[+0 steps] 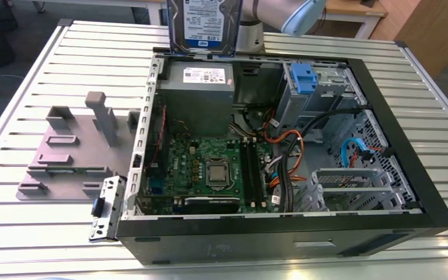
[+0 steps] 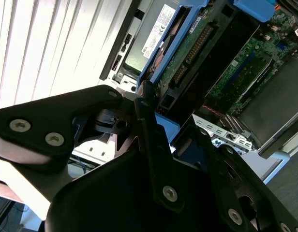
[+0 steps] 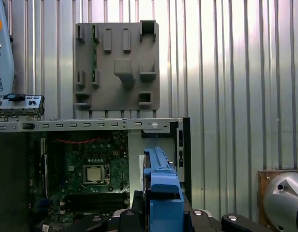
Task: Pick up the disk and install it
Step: 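Pick up the disk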
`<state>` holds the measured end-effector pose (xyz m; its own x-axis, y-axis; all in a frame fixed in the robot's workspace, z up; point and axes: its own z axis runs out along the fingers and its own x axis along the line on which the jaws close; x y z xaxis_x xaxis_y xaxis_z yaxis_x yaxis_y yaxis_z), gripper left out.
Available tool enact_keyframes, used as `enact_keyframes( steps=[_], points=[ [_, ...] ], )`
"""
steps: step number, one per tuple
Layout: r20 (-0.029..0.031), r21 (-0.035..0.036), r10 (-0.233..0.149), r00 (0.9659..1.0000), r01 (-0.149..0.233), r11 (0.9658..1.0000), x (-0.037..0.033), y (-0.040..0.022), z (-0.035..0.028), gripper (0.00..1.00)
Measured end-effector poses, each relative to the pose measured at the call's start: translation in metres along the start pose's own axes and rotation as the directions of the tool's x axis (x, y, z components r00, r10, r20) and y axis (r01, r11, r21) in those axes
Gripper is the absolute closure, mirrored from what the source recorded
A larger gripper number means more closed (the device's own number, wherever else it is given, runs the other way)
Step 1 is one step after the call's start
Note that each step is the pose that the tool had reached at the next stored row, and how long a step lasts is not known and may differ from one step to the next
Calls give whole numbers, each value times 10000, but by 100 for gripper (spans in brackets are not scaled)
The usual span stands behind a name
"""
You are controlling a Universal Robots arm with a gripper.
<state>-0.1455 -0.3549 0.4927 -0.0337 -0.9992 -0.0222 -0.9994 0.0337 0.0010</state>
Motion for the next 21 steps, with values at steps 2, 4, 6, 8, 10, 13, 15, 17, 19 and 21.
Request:
enact_keyframes(
  steps=[2,4,6,8,10,13,15,17,19,21],
  points=[
    [0,0,1,10000,-1,10000,0,-6,0,64],
    [0,0,0,10000,0,10000,0,-13,1,64],
    [0,0,0,10000,0,10000,-1,-19,1,64],
    [0,0,0,10000,0,10000,-1,-25,1,64],
    [-1,-1,0,10000,0,10000,-1,-32,1,64],
    [0,0,0,10000,0,10000,-1,-41,2,64],
    [0,0,0,10000,0,10000,-2,-48,2,64],
    [0,0,1,10000,-1,10000,-2,-54,2,64],
    [0,0,0,10000,0,10000,-2,-61,2,64],
    [0,0,0,10000,0,10000,-2,-67,2,64]
  ],
)
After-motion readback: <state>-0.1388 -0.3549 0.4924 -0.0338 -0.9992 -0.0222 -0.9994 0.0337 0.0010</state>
